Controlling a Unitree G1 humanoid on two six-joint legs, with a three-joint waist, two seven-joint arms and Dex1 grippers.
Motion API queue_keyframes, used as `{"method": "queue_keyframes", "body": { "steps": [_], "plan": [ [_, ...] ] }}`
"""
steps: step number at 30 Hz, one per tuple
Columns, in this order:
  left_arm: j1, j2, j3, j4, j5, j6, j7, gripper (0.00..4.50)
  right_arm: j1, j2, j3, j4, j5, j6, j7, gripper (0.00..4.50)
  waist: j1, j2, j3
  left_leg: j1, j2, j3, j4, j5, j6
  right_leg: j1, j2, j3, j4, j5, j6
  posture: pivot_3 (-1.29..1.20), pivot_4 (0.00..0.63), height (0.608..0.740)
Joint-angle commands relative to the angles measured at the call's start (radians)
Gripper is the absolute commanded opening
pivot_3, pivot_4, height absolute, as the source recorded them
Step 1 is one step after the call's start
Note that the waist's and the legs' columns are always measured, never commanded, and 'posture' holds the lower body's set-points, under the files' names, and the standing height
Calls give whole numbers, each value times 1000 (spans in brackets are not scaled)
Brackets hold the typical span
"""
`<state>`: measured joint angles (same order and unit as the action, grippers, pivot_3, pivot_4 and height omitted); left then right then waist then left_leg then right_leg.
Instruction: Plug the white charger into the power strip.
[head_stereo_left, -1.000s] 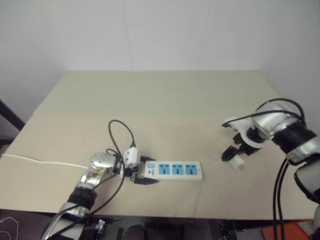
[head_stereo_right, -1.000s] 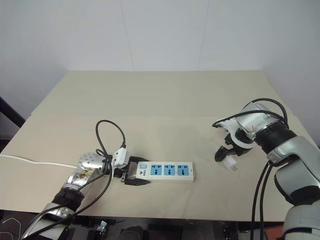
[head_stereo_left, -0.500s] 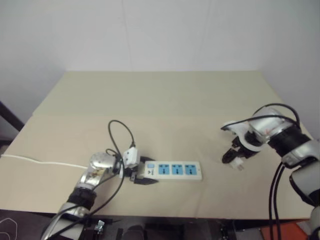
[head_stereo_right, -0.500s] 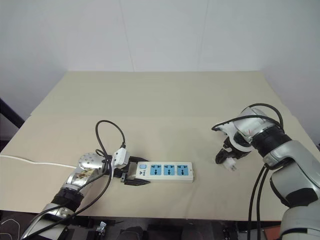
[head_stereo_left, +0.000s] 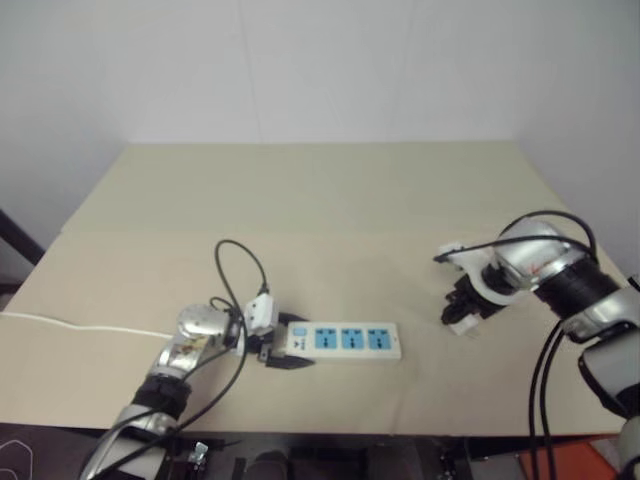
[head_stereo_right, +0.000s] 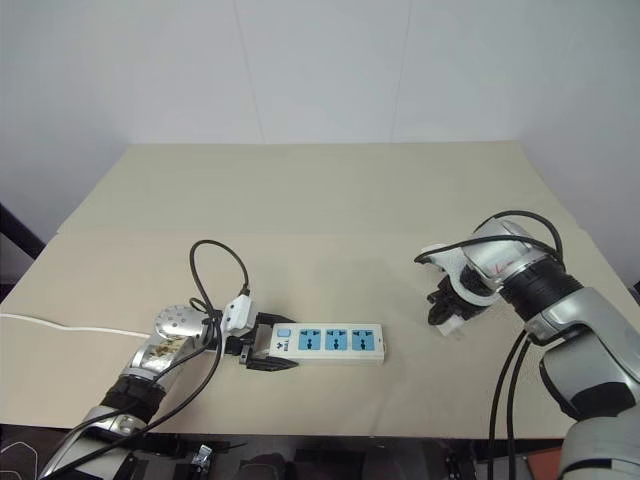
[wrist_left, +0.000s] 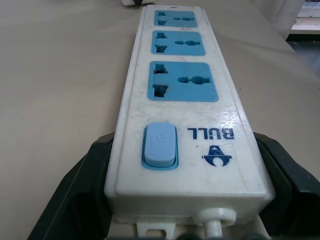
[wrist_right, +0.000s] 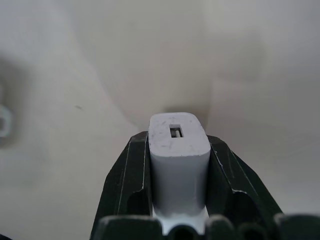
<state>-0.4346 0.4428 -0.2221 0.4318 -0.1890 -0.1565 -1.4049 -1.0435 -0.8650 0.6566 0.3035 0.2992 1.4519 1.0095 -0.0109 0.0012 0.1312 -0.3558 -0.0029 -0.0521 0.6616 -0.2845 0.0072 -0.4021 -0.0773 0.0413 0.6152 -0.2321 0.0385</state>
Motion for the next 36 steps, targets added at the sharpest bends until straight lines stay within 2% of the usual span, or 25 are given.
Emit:
{"method": "queue_keyframes", "body": {
  "steps": [1,4,8,9,14,22,27,36],
  "plan": [
    [7,1,-38,32,37,6,-4,3320,58,26,-308,-130,40,-178,-82,1097,0,0,0,0,0,0,0,0,0,0,0,0,0,0,0,0,150,740],
    [4,-2,-44,39,40,4,-5,3320,238,65,-548,-290,145,-447,-17,1097,8,-1,-1,-1,0,-2,0,0,0,1,0,-1,-1,0,0,0,150,740],
    [0,-2,-49,44,39,1,-5,3320,400,125,-647,-398,189,-659,26,1097,8,-2,-1,1,0,-1,0,0,0,3,0,-1,-1,0,1,0,150,740],
    [0,-2,-49,44,38,2,-4,3320,441,145,-645,-422,185,-732,46,1097,7,-2,-1,1,0,-1,0,0,0,4,0,-1,-2,0,1,0,150,740],
    [4,-1,-46,42,36,4,2,3320,509,254,-626,-442,218,-855,98,1097,-1,-2,-1,4,0,-1,1,0,0,7,0,0,-1,0,1,0,150,740],
    [11,1,-46,29,34,13,9,3320,591,410,-495,-388,102,-1174,133,1097,-1,-2,-1,5,0,-2,2,0,0,8,0,-1,-1,0,1,0,150,740],
    [10,2,-46,23,33,20,9,3320,608,462,-458,-330,65,-1258,129,1097,0,-2,-1,6,0,-2,2,0,0,9,1,-1,-1,0,1,0,150,740],
    [14,10,-48,14,32,28,4,3320,623,502,-425,-280,10,-1276,86,1097,-1,-2,-1,8,0,-2,2,0,0,10,1,-1,-1,0,1,0,150,740]
  ]
}}
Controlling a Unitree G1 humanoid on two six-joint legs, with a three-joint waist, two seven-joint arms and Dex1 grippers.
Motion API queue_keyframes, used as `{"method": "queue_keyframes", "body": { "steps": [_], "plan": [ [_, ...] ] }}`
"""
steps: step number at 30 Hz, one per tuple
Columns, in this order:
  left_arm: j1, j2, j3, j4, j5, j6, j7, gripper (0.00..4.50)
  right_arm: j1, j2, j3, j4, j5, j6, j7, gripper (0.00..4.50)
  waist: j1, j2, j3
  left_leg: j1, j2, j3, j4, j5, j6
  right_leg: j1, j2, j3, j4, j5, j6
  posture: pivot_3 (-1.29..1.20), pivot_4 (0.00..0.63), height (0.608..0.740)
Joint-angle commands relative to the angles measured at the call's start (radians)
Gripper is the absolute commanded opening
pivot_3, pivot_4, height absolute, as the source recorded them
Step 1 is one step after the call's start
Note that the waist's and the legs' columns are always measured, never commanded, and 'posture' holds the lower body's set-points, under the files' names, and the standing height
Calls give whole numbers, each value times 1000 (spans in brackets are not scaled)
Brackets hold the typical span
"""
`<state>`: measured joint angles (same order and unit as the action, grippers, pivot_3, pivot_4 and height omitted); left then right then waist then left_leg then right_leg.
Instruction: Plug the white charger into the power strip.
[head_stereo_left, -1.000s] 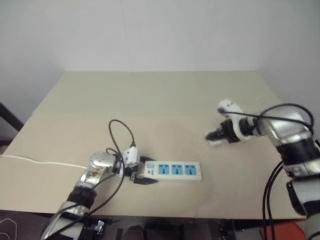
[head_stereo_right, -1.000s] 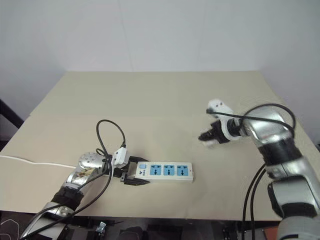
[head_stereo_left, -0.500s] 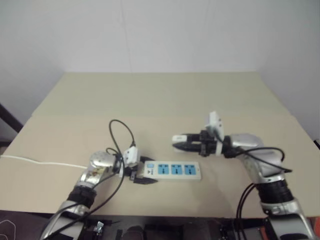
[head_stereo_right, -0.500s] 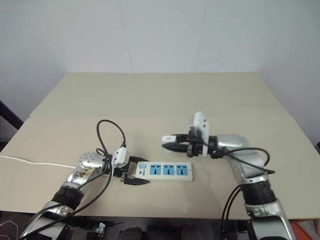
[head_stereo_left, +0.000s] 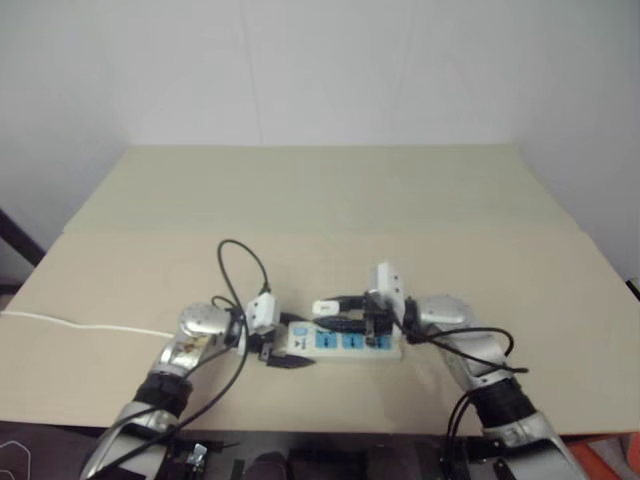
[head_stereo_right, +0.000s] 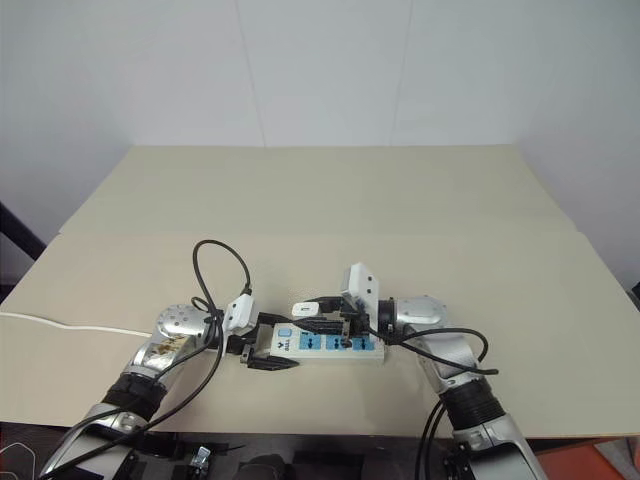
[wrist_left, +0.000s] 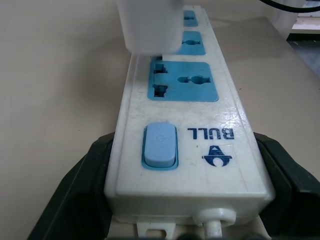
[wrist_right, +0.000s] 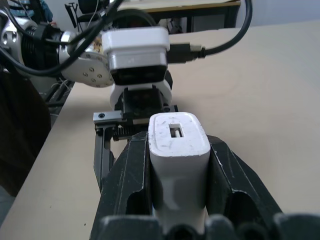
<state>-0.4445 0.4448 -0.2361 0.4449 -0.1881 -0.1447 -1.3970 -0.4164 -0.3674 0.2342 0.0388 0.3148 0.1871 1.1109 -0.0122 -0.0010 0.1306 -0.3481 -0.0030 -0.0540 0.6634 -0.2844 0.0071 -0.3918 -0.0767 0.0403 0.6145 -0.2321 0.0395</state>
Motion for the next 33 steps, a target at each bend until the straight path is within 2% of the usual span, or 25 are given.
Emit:
{"method": "queue_keyframes", "body": {
  "steps": [1,8,18,33],
  "plan": [
    [24,8,-34,1,31,16,-5,3320,-4,5,-1,-15,-11,-7,-23,1097,0,0,0,0,0,0,0,0,0,0,0,0,0,0,0,0,150,740],
    [24,13,-36,-2,32,20,-14,3320,4,-1,2,-33,-26,17,-55,1097,-1,0,0,2,0,0,0,0,0,2,0,0,0,0,0,0,150,740],
    [22,21,-38,-5,32,25,-23,3320,14,-16,8,-62,5,41,-16,1097,-2,0,0,2,0,0,0,0,0,2,0,0,0,0,0,0,150,740],
    [27,29,-46,-20,29,39,-29,3320,22,52,27,-55,-12,41,-65,1097,-9,-1,0,3,1,0,0,0,0,2,1,1,1,0,0,0,150,740]
  ]
}}
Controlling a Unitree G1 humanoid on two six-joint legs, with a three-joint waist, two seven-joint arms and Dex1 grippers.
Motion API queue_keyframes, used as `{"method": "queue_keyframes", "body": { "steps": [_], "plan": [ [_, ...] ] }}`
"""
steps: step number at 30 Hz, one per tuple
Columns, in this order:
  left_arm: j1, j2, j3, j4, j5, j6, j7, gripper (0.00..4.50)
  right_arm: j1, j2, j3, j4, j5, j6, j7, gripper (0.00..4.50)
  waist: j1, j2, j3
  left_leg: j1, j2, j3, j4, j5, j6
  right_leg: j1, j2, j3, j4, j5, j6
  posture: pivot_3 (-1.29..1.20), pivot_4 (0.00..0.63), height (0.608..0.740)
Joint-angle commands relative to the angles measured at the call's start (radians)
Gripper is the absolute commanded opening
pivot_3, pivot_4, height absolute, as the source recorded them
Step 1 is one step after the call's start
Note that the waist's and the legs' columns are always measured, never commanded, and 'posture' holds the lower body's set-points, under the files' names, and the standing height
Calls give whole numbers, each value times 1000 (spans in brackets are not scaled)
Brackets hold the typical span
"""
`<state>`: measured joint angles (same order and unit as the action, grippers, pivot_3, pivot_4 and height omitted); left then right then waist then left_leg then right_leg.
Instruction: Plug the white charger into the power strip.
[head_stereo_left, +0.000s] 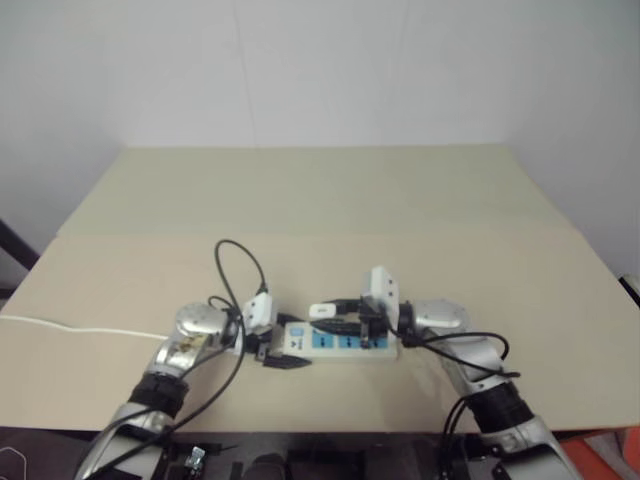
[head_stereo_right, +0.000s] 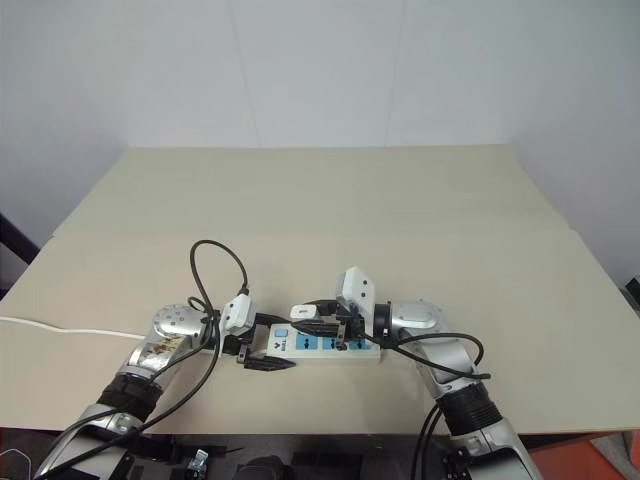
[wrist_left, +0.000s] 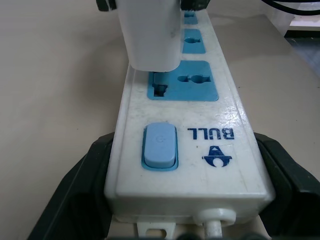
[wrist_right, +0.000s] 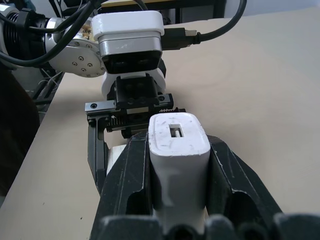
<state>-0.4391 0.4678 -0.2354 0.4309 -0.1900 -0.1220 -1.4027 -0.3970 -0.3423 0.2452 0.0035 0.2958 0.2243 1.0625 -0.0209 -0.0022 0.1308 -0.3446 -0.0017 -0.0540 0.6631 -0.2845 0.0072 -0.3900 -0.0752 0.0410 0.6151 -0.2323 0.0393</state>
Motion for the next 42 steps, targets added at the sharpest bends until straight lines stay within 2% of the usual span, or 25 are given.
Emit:
{"method": "queue_keyframes", "body": {
  "steps": [1,9,22,33,42],
  "plan": [
    [22,6,-46,-6,31,17,-24,3320,2,31,16,-21,8,3,-20,1097,-1,0,0,0,0,0,0,0,0,0,0,0,0,0,0,0,150,740],
    [23,9,-46,-10,30,24,-24,3320,-8,52,8,-42,20,8,-36,1097,-5,-1,0,1,0,0,-1,0,0,0,1,0,1,0,0,0,150,740],
    [26,11,-46,-15,32,29,-16,3320,-2,36,16,-43,18,10,-17,1097,2,-2,1,0,0,0,-1,0,0,0,0,0,-1,0,0,0,150,740],
    [25,14,-44,-16,32,34,-15,3320,11,17,8,35,-22,-41,-29,1097,2,-2,1,0,0,0,-1,0,0,0,0,0,-1,0,0,0,150,740],
    [22,15,-44,-10,34,34,-14,3320,28,-12,9,7,-13,-36,-24,1097,3,-2,1,0,0,0,-1,0,0,0,0,0,-1,0,0,0,150,740]
  ]
}}
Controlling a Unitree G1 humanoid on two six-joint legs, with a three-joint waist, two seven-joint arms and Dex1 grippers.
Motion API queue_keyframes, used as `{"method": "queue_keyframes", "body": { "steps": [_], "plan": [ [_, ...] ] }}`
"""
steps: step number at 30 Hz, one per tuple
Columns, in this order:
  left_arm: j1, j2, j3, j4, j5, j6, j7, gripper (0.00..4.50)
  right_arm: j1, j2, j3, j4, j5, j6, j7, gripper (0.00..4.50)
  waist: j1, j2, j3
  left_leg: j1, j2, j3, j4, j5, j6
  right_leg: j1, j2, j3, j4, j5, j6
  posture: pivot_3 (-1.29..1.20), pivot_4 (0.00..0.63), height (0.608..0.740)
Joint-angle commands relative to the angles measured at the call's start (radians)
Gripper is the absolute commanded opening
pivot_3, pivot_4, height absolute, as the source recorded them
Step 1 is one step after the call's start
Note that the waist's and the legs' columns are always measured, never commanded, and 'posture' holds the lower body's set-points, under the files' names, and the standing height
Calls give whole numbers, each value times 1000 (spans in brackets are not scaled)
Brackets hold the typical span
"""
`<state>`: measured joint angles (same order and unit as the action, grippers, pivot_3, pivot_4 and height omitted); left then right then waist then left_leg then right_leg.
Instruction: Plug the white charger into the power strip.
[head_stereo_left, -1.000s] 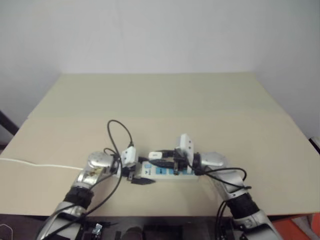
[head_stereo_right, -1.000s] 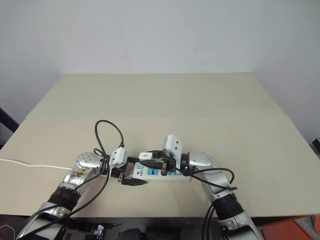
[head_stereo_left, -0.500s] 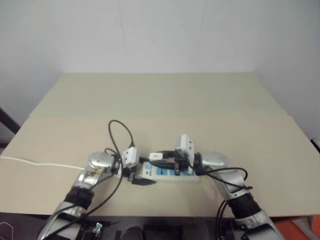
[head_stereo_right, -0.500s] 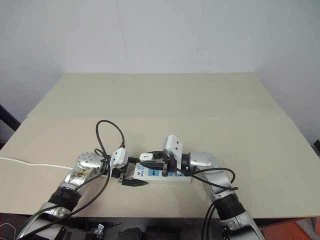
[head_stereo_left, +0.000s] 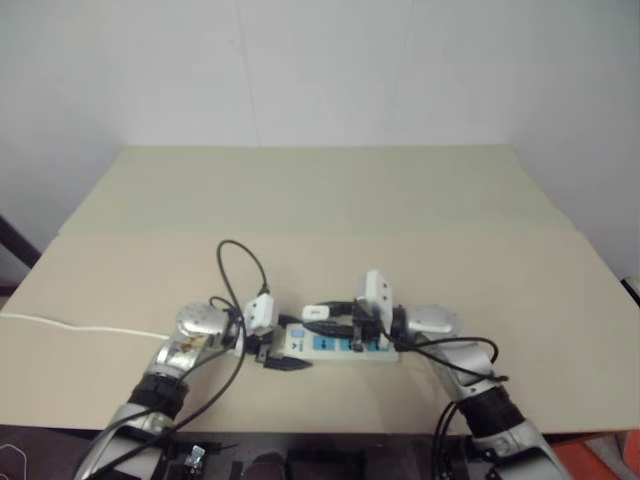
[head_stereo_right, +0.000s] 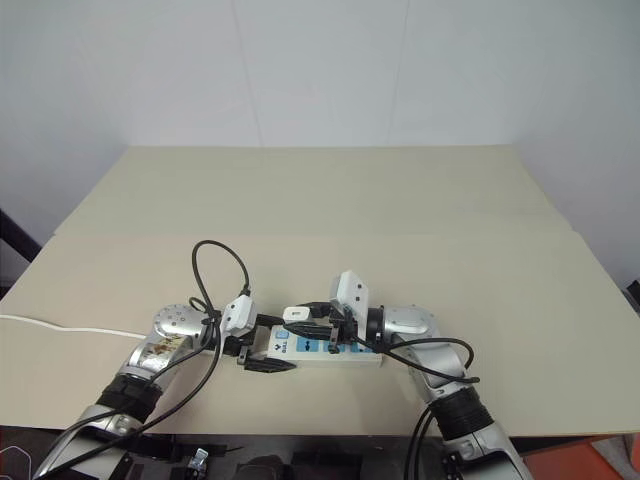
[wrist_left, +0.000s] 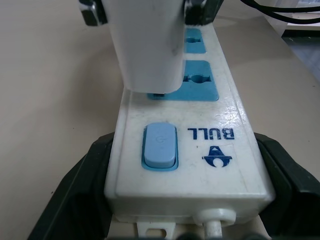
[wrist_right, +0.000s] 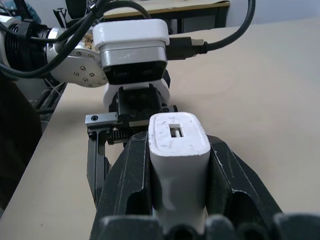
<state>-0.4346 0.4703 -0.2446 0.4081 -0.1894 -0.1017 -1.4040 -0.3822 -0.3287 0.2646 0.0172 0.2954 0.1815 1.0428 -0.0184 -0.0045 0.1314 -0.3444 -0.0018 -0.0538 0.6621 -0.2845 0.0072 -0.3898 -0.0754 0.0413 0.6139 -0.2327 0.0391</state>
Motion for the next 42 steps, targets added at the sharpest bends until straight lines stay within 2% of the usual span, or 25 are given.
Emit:
{"method": "queue_keyframes", "body": {
  "steps": [1,14,31,42],
  "plan": [
    [16,12,-35,15,33,13,-12,3320,14,-28,-11,-8,-12,7,-4,1097,1,0,0,0,0,0,0,0,0,0,0,0,0,0,0,0,150,740],
    [9,17,-35,21,34,12,-9,3320,31,-17,14,103,-67,-72,-42,1097,1,-1,0,1,0,0,0,0,0,1,0,0,0,0,0,0,150,740],
    [16,62,-14,-2,26,26,-6,3320,42,-76,38,351,-98,-98,33,1097,-1,-8,-7,8,0,1,-2,0,0,6,0,1,0,0,0,0,150,740],
    [31,85,-3,-20,20,36,0,3320,61,-103,37,391,-99,-110,42,1097,-2,-9,-11,8,0,1,-2,0,0,6,0,1,0,-1,0,0,150,740]
  ]
}}
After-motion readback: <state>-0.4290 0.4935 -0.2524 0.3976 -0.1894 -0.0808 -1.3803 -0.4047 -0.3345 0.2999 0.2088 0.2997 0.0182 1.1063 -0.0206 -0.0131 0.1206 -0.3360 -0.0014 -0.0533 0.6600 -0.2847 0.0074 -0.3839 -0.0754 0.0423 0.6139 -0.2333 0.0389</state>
